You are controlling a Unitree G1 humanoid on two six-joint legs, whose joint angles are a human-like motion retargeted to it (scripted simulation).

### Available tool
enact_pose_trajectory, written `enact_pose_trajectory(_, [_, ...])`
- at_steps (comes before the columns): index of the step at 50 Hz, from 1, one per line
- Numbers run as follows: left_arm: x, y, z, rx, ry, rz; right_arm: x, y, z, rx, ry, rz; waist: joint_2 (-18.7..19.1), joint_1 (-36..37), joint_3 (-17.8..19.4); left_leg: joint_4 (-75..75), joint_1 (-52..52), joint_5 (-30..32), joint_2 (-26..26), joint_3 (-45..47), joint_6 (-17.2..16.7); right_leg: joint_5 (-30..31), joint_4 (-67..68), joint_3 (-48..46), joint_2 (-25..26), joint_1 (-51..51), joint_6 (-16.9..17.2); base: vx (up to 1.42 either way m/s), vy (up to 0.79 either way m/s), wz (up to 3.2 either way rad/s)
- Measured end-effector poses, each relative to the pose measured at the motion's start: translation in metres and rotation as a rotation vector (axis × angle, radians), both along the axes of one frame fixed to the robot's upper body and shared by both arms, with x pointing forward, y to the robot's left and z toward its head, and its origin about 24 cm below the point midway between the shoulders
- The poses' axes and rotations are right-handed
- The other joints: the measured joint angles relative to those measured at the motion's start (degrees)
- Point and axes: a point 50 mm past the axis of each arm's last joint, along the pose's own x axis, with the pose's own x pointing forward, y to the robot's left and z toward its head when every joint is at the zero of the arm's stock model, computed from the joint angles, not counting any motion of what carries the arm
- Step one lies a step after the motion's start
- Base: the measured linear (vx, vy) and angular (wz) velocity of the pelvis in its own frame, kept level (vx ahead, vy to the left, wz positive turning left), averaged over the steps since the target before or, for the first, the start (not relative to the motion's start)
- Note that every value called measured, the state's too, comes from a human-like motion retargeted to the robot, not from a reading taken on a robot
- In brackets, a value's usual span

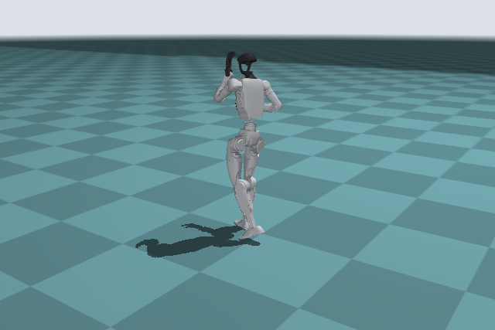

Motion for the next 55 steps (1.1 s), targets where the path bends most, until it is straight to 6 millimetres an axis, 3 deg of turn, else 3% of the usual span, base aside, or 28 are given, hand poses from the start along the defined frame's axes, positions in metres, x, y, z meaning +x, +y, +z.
enact_pose_trajectory(2, [0.000, 0.003, -0.008, -0.053, 0.049, 0.052, -0.001, -0.011, -0.010, 0.086, 0.054, -0.093, -1.8, 1.2, 0.2, 7.1, -1.1, 4.4, -2.0, 0.5, 1.4, 5.6, -4.0, 2.0, 0.5, 1.4, 0.4, 0.77, -0.12, -2.18])
enact_pose_trajectory(3, [0.001, 0.006, -0.013, -0.071, 0.079, 0.078, 0.000, -0.015, -0.013, 0.117, 0.069, -0.128, -2.0, 1.7, 0.4, 14.4, -3.8, 5.4, -2.0, 0.4, 1.9, 6.0, -4.5, 3.9, 1.0, 2.4, -2.0, 0.74, -0.06, -2.25])
enact_pose_trajectory(5, [0.010, 0.019, -0.031, -0.068, 0.141, 0.217, 0.001, -0.022, -0.014, 0.142, 0.058, -0.212, -1.5, 2.6, -0.1, 29.3, -8.6, 4.5, -1.0, 0.8, 0.7, -0.6, 3.6, 7.8, 1.3, 2.0, -4.8, 0.72, 0.00, -2.30])
enact_pose_trajectory(7, [0.022, 0.048, -0.048, -0.137, 0.237, 0.439, 0.018, -0.019, 0.001, 0.122, -0.032, -0.224, 2.5, 2.2, 2.4, 44.0, -14.8, -1.1, 3.2, -0.1, 3.8, -4.0, 5.7, 12.9, 5.1, 4.3, -12.9, 0.68, 0.06, -2.17])
enact_pose_trajectory(10, [0.034, 0.085, -0.094, -0.117, 0.423, 0.699, 0.042, -0.002, 0.045, 0.199, -0.239, -0.168, 4.4, 4.9, 6.4, 51.3, -20.4, -7.4, 5.0, -1.8, 5.0, -7.4, 13.2, 20.5, 7.8, 5.4, -11.5, 0.69, 0.06, -2.69])
enact_pose_trajectory(13, [0.036, 0.112, -0.154, -0.052, 0.739, 0.688, 0.056, 0.030, 0.083, 0.192, -0.418, -0.099, 2.3, 11.5, 6.8, 41.2, -23.3, -9.1, 3.5, -3.0, 4.8, -4.1, 12.3, 30.2, 7.5, 7.6, -6.9, 0.70, 0.04, -3.26])
enact_pose_trajectory(16, [0.027, 0.148, -0.200, 0.055, 0.941, 0.893, 0.048, 0.056, 0.114, 0.300, -0.564, -0.042, 0.1, 19.4, 6.2, 19.7, -21.2, -8.2, 4.0, -3.6, 4.5, 1.2, 9.5, 38.9, 6.4, 10.3, -3.9, 0.73, 0.13, -3.14])
enact_pose_trajectory(19, [0.012, 0.180, -0.233, 0.261, 1.076, 1.103, 0.035, 0.078, 0.130, 0.253, -0.659, 0.121, 0.9, 24.9, 5.1, -1.8, -17.1, -5.5, 5.4, -11.8, 1.8, 5.2, 8.9, 44.0, 7.0, 13.5, -3.4, 0.74, 0.27, -2.61])
enact_pose_trajectory(21, [0.003, 0.188, -0.247, 0.398, 1.133, 1.153, 0.024, 0.091, 0.136, 0.174, -0.702, 0.264, 2.7, 26.4, 4.6, -9.1, -14.9, -3.3, 6.4, -20.3, -0.4, 4.5, 13.9, 43.8, 8.3, 14.2, -5.0, 0.68, 0.38, -2.01])
enact_pose_trajectory(23, [0.003, 0.184, -0.249, 0.511, 1.101, 1.178, 0.017, 0.099, 0.138, 0.076, -0.748, 0.344, 3.6, 26.4, 5.3, -8.7, -13.9, -3.2, 6.5, -22.5, -0.9, 0.1, 26.3, 40.4, 8.9, 11.4, -8.4, 0.58, 0.41, -1.33])
enact_pose_trajectory(25, [0.013, 0.169, -0.239, 0.586, 0.977, 1.179, 0.016, 0.104, 0.133, 0.034, -0.735, 0.368, 2.2, 25.7, 7.0, -1.4, -14.5, -9.9, 3.8, -20.0, 0.9, -4.1, 42.5, 35.8, 6.7, 5.4, -13.0, 0.49, 0.38, -0.84])
enact_pose_trajectory(27, [0.030, 0.147, -0.219, 0.618, 0.790, 1.153, 0.021, 0.102, 0.114, 0.042, -0.645, 0.319, 0.1, 24.6, 8.5, 7.7, -17.0, -16.1, 0.7, -17.3, 2.8, -9.7, 56.1, 31.5, 3.2, -1.3, -17.6, 0.46, 0.31, -0.57])
enact_pose_trajectory(30, [0.047, 0.118, -0.175, 0.607, 0.462, 1.157, 0.019, 0.084, 0.086, 0.071, -0.511, 0.242, 0.1, 21.8, 8.2, 12.7, -17.4, -19.5, 0.3, -13.9, 1.8, -17.1, 63.1, 25.5, 1.0, -8.5, -20.7, 0.51, 0.21, -0.69])
enact_pose_trajectory(33, [0.045, 0.106, -0.147, 0.420, 0.381, 1.088, 0.003, 0.067, 0.083, 0.104, -0.460, 0.322, 2.9, 16.0, 5.0, 6.7, -12.0, -16.7, 2.8, -10.0, -0.2, -17.1, 52.4, 21.0, 3.2, -10.7, -18.6, 0.61, 0.12, -1.20])
enact_pose_trajectory(35, [0.042, 0.099, -0.145, 0.202, 0.541, 0.845, -0.003, 0.059, 0.087, 0.087, -0.455, 0.326, 4.7, 11.5, 2.6, 1.1, -7.9, -12.2, 3.9, -7.6, -1.0, -15.6, 39.1, 17.6, 4.3, -10.2, -15.1, 0.68, 0.06, -1.49])
enact_pose_trajectory(40, [0.049, 0.095, -0.148, 0.236, 0.522, 0.725, -0.005, 0.037, 0.077, 0.033, -0.391, 0.263, 6.1, 5.1, -1.4, -1.4, -2.2, 0.3, 1.8, -8.5, -6.2, -7.1, 3.2, 5.9, 4.9, -4.1, -5.0, 0.73, -0.02, -1.57])
enact_pose_trajectory(41, [0.055, 0.097, -0.149, 0.268, 0.539, 0.757, -0.001, 0.034, 0.072, 0.000, -0.367, 0.228, 5.6, 5.3, -0.8, -2.2, -0.4, 2.7, -0.1, -11.3, -4.8, -3.8, 0.0, 5.7, 5.0, -2.7, -3.6, 0.73, -0.05, -1.87])
enact_pose_trajectory(43, [0.065, 0.102, -0.156, 0.338, 0.567, 0.821, 0.009, 0.031, 0.063, -0.056, -0.323, 0.190, 4.8, 6.1, 0.9, 2.5, 0.7, 5.1, -3.9, -16.9, -3.9, 0.0, -3.0, 6.8, 4.8, 0.6, -4.3, 0.70, -0.03, -2.11])
enact_pose_trajectory(46, [0.077, 0.111, -0.168, 0.372, 0.657, 0.850, 0.033, 0.040, 0.056, -0.051, -0.287, 0.195, 6.1, 8.4, 5.7, 23.2, -4.5, 1.2, -6.2, -20.4, -4.6, -6.9, 2.8, 12.8, 6.0, 4.0, -11.6, 0.65, 0.06, -2.23])
enact_pose_trajectory(48, [0.077, 0.117, -0.183, 0.327, 0.764, 0.824, 0.049, 0.054, 0.061, -0.042, -0.325, 0.195, 7.1, 10.0, 8.5, 35.8, -10.2, -3.7, -2.4, -15.3, -1.1, -11.7, 10.1, 16.1, 7.0, 3.8, -13.8, 0.63, 0.10, -2.02])
enact_pose_trajectory(50, [0.071, 0.123, -0.197, 0.243, 0.863, 0.778, 0.059, 0.073, 0.085, -0.039, -0.451, 0.196, 6.7, 12.0, 10.1, 42.1, -15.8, -8.7, 3.0, -8.8, 4.3, -13.6, 15.2, 19.3, 7.1, 3.3, -12.6, 0.67, 0.07, -1.95])
enact_pose_trajectory(52, [0.062, 0.131, -0.206, 0.178, 0.906, 0.745, 0.057, 0.094, 0.119, -0.004, -0.614, 0.230, 4.8, 15.0, 10.3, 39.8, -20.1, -12.3, 4.4, -6.3, 6.6, -11.8, 14.6, 23.1, 6.3, 4.6, -9.9, 0.74, 0.05, -1.92])
enact_pose_trajectory(55, [0.051, 0.140, -0.219, 0.153, 0.950, 0.738, 0.042, 0.114, 0.158, 0.086, -0.829, 0.262, 1.3, 20.9, 8.5, 25.0, -23.7, -13.1, 1.5, -8.2, 3.4, -4.9, 8.6, 28.8, 4.4, 8.6, -4.7, 0.82, 0.07, -1.74])
